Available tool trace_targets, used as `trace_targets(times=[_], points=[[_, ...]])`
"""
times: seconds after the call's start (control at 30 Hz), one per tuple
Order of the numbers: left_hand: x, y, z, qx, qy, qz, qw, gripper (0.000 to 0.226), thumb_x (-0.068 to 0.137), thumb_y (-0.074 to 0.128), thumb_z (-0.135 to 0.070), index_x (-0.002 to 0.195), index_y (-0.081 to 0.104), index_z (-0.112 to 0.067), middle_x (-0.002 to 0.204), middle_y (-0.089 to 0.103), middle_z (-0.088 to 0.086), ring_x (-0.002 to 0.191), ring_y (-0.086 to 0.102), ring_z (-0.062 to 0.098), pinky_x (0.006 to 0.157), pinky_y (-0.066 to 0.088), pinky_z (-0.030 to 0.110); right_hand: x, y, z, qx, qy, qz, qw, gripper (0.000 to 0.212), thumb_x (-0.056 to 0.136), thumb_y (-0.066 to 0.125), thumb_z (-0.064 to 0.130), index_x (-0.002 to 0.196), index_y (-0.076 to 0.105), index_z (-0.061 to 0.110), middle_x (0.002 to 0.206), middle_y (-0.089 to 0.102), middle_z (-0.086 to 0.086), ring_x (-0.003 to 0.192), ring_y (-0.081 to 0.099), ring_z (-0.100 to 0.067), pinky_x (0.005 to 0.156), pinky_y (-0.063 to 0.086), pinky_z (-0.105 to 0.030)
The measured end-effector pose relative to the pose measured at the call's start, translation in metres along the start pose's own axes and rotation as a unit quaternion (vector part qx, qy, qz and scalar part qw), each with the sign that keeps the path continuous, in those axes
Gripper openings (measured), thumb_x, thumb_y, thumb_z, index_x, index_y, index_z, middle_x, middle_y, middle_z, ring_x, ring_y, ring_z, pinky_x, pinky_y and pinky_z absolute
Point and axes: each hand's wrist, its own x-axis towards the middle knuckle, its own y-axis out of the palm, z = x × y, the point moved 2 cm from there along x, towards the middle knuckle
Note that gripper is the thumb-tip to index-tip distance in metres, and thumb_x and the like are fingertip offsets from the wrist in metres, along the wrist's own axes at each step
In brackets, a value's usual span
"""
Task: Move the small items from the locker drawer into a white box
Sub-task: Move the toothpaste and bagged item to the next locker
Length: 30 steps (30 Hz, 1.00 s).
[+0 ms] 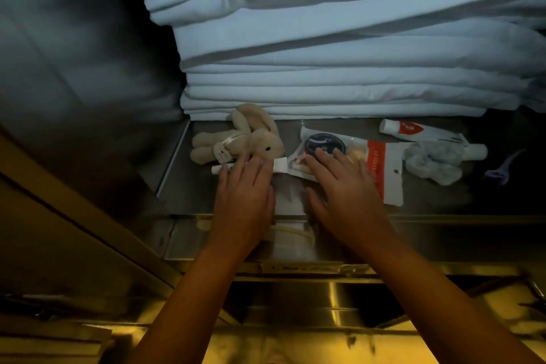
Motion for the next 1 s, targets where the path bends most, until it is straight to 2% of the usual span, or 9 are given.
trace_targets(times=[0.13, 0.4, 0.67, 0.83, 1.0], points=[[0.009, 0.005, 0.009, 0.002, 0.009, -0.014, 1.0, 0.04, 0.079, 0.069, -0.005, 0.117, 0.059, 0.003, 0.125, 0.055, 0.025, 0.118, 0.049, 0.043, 0.095, 0.031, 0.06, 0.011, 0.007, -0.005, -0.017, 0.006, 0.025, 1.0, 0.054, 0.093, 0.048, 0.033, 0.142, 0.031, 0.021, 0.15, 0.029, -0.005, 0.139, 0.02, -0.025, 0.111, 0.005, -0.045], [0.019, 0.01, 0.021, 0.018, 0.019, -0.002, 1.0, 0.044, 0.082, 0.067, -0.008, 0.123, 0.055, 0.001, 0.135, 0.047, 0.023, 0.125, 0.041, 0.041, 0.098, 0.029, 0.059, 0.024, 0.018, -0.016, -0.044, 0.028, 0.057, 0.997, 0.061, 0.091, 0.048, 0.036, 0.145, 0.022, 0.024, 0.153, 0.019, -0.004, 0.14, 0.012, -0.024, 0.11, 0.01, -0.047], [0.027, 0.017, 0.028, 0.011, 0.008, 0.01, 1.0, 0.049, 0.087, 0.059, -0.009, 0.134, 0.046, -0.006, 0.146, 0.028, 0.022, 0.137, 0.019, 0.04, 0.107, 0.012, 0.055, 0.03, 0.024, -0.022, -0.068, 0.057, 0.086, 0.992, 0.074, 0.088, 0.052, 0.037, 0.147, 0.009, 0.028, 0.156, 0.005, -0.004, 0.141, 0.001, -0.026, 0.11, 0.012, -0.052], [0.032, 0.019, 0.026, 0.022, 0.025, -0.016, 0.999, 0.046, 0.075, 0.069, 0.003, 0.12, 0.059, -0.001, 0.133, 0.043, 0.032, 0.125, 0.036, 0.05, 0.096, 0.026, 0.066, 0.032, 0.024, -0.023, -0.082, 0.055, 0.092, 0.991, 0.073, 0.089, 0.052, 0.034, 0.147, 0.008, 0.028, 0.156, 0.005, -0.004, 0.141, 0.001, -0.027, 0.109, 0.014, -0.052], [0.034, 0.021, 0.027, 0.025, 0.043, -0.034, 0.998, 0.048, 0.07, 0.073, 0.008, 0.116, 0.062, -0.001, 0.128, 0.046, 0.034, 0.119, 0.04, 0.054, 0.089, 0.029, 0.07, 0.033, 0.025, -0.022, -0.097, 0.057, 0.098, 0.989, 0.072, 0.091, 0.05, 0.035, 0.147, 0.006, 0.028, 0.156, 0.005, -0.004, 0.141, 0.002, -0.027, 0.11, 0.015, -0.051]])
